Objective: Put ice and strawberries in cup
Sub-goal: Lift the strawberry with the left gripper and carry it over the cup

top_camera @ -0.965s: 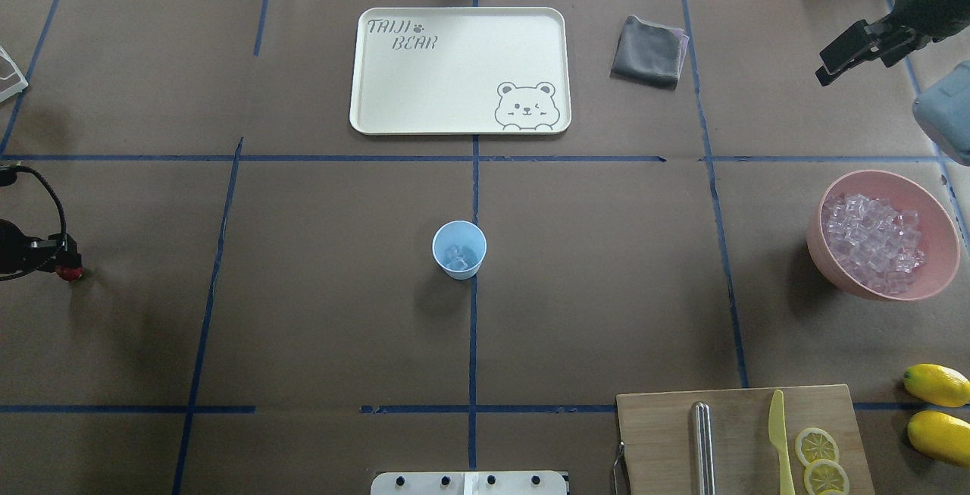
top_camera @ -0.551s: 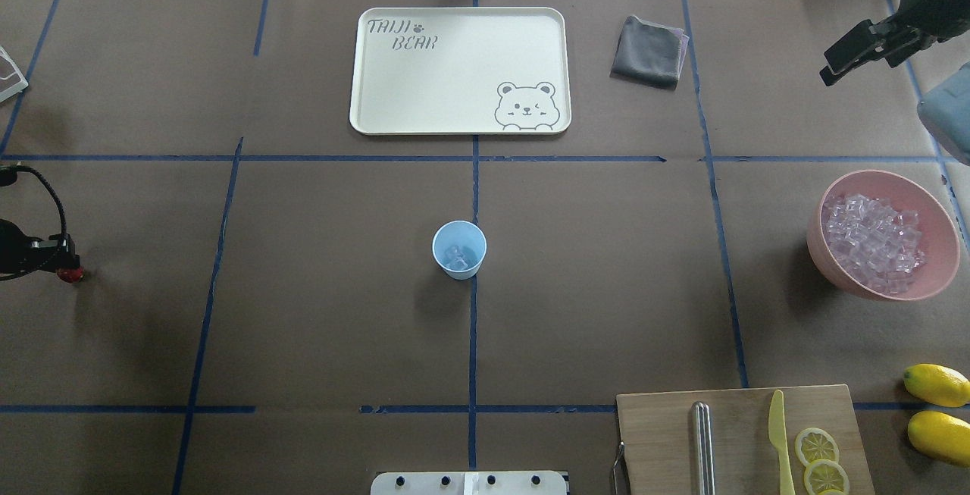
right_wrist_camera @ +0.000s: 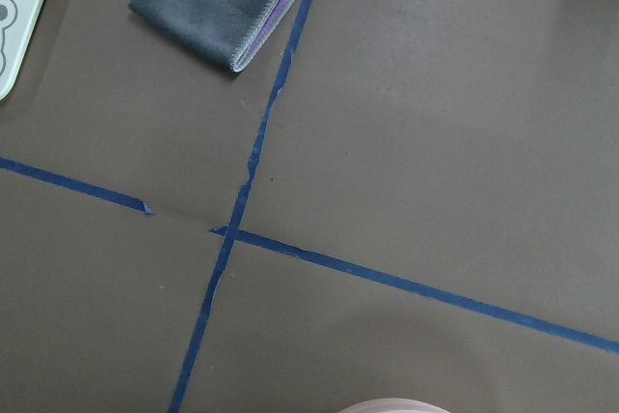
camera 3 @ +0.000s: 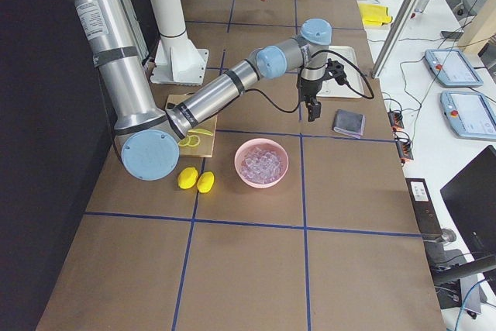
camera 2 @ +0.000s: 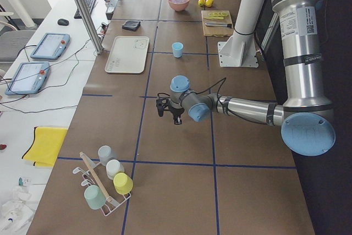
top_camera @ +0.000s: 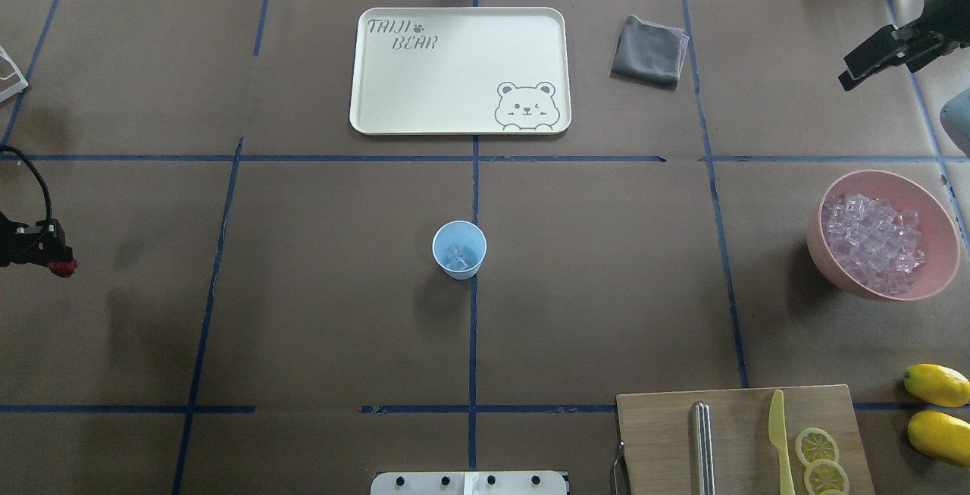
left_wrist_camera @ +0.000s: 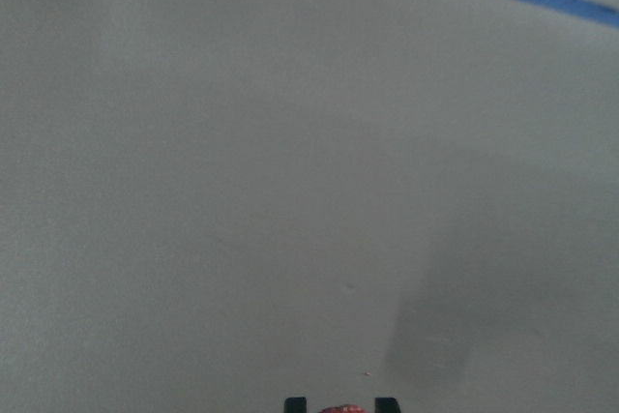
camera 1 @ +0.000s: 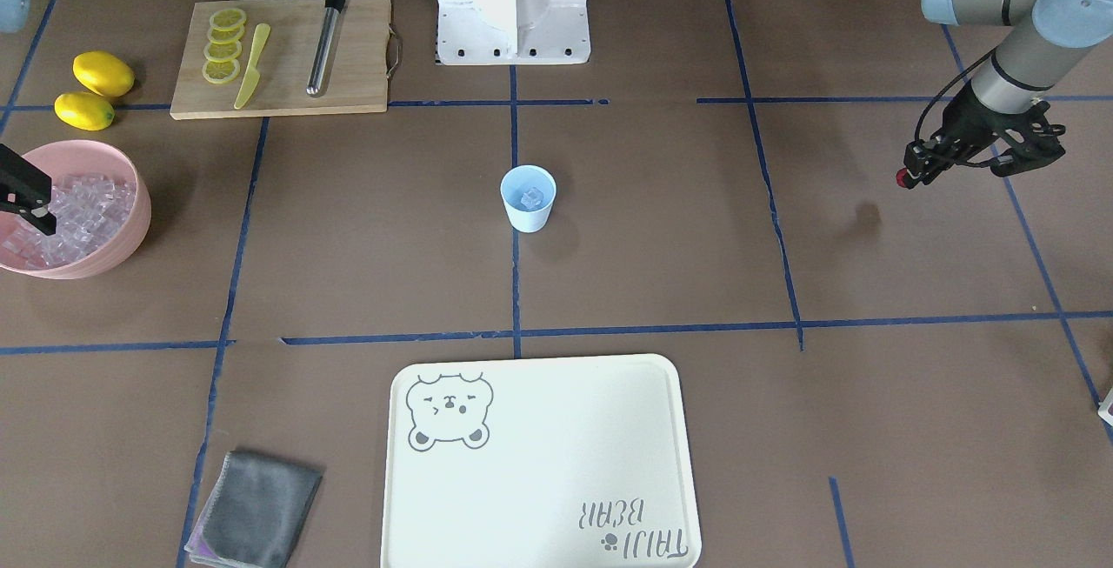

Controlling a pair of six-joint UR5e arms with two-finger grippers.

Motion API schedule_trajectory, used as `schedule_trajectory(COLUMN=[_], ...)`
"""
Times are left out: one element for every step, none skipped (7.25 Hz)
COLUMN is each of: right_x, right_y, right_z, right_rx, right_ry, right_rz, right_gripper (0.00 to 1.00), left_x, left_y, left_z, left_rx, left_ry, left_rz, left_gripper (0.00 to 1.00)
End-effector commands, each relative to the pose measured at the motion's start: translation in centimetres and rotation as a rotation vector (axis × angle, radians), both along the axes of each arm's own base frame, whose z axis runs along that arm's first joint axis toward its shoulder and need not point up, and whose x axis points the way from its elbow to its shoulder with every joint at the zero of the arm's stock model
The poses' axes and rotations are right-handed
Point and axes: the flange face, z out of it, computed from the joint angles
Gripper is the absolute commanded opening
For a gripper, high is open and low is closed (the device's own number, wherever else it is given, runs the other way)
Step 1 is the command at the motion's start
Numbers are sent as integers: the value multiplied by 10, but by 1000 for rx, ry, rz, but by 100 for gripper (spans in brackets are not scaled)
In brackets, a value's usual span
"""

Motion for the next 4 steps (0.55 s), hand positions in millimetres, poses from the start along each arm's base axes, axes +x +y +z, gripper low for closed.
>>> schedule_trajectory(right_x=[40,66,98,123], right_y=[2,0,-6,-7], right_z=[42,75,114,153], right_rx=[9,10,-18,-26], right_ry=[32,37,13,-12], right_rz=[-19,-56,-68,-101], right_gripper=[100,100,100,100], left_x=[-2,13,29,52], left_y=[-14,-36,-53,-59], left_z=[-100,-152,-197,-237], left_rx=[-41,-53,-54,-87], left_ry=[-21,-27,-26,0], left_rz=[-14,-24,-23,-52], left_gripper=[0,0,0,0])
